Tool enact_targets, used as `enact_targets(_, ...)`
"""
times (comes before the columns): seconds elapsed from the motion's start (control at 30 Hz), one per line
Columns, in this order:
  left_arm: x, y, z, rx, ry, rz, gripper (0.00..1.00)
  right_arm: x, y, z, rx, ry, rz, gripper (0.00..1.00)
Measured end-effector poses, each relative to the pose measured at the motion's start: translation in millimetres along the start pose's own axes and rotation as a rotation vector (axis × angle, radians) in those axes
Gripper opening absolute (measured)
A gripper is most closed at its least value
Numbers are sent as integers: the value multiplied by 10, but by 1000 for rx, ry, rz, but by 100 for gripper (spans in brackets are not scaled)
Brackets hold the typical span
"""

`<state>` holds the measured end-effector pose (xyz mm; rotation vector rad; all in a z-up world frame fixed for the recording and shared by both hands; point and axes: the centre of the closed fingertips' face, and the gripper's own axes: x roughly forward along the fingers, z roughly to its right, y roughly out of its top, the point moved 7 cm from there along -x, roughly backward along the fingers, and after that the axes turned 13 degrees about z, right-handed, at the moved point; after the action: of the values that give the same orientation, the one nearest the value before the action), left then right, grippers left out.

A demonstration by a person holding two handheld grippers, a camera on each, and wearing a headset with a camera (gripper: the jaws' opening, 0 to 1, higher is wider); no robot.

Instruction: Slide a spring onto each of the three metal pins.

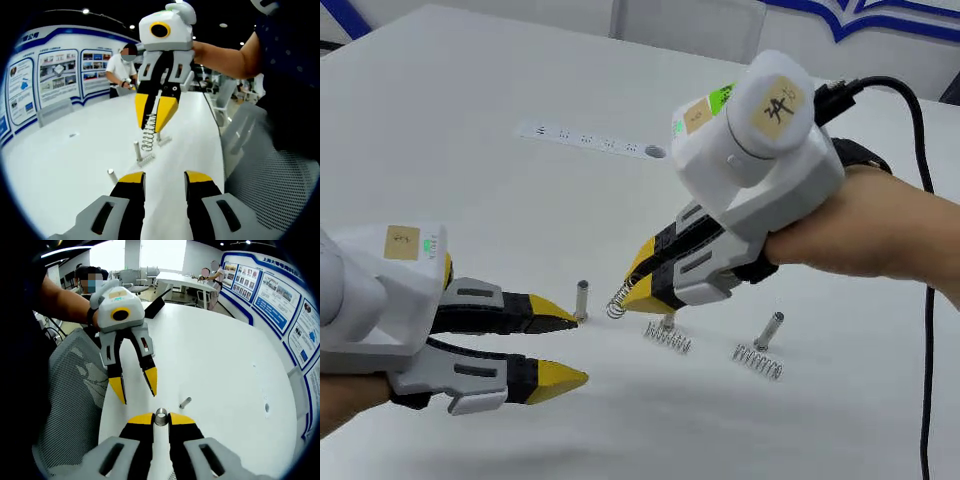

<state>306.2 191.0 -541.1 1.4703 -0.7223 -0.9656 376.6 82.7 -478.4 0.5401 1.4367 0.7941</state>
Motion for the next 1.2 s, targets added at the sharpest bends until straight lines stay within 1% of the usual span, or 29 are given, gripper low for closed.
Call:
enact_targets(0.17, -116, -16, -5, -26, 56, 17, 40, 74, 52, 112, -11, 0, -14, 12)
enact_targets(0.2, -135, -18, -4, -30, 65, 19, 41, 82, 58, 106, -12, -1, -17, 12)
enact_targets(0.33, -219, -20, 11, -50, 114, 41, 47, 166, 97, 216, -19, -1, -30, 12)
enact_targets(0.43, -265, -37, 21, -54, 137, 40, 50, 219, 106, 270, -22, -4, -47, 12)
enact_targets(0.47, -280, -42, 30, -55, 146, 37, 51, 251, 104, 310, -29, -6, -59, 12)
enact_targets(0.53, -294, -47, 43, -53, 154, 35, 53, 287, 97, 357, -36, -8, -76, 12)
enact_targets(0.6, -300, -56, 60, -56, 159, 32, 55, 324, 104, 389, -31, -5, -81, 12)
enact_targets(0.63, -300, -62, 65, -57, 161, 28, 58, 349, 105, 406, -28, -2, -84, 12)
enact_targets(0.7, -303, -80, 70, -56, 161, 17, 59, 388, 95, 429, -27, 0, -95, 12)
enact_targets(0.73, -307, -88, 70, -57, 162, 12, 59, 431, 74, 495, -22, 4, -102, 12)
enact_targets(0.77, -307, -86, 68, -58, 163, 13, 59, 452, 65, 513, -18, 6, -106, 12)
enact_targets(1.03, -299, -89, 43, -67, 172, 17, 61, 591, 17, 555, -2, 27, -138, 12)
enact_targets(1.13, -288, -97, 40, -70, 169, 15, 61, 594, -10, 535, -9, 29, -161, 12)
enact_targets(1.2, -285, -96, 36, -71, 170, 17, 61, 599, -10, 534, -5, 33, -163, 12)
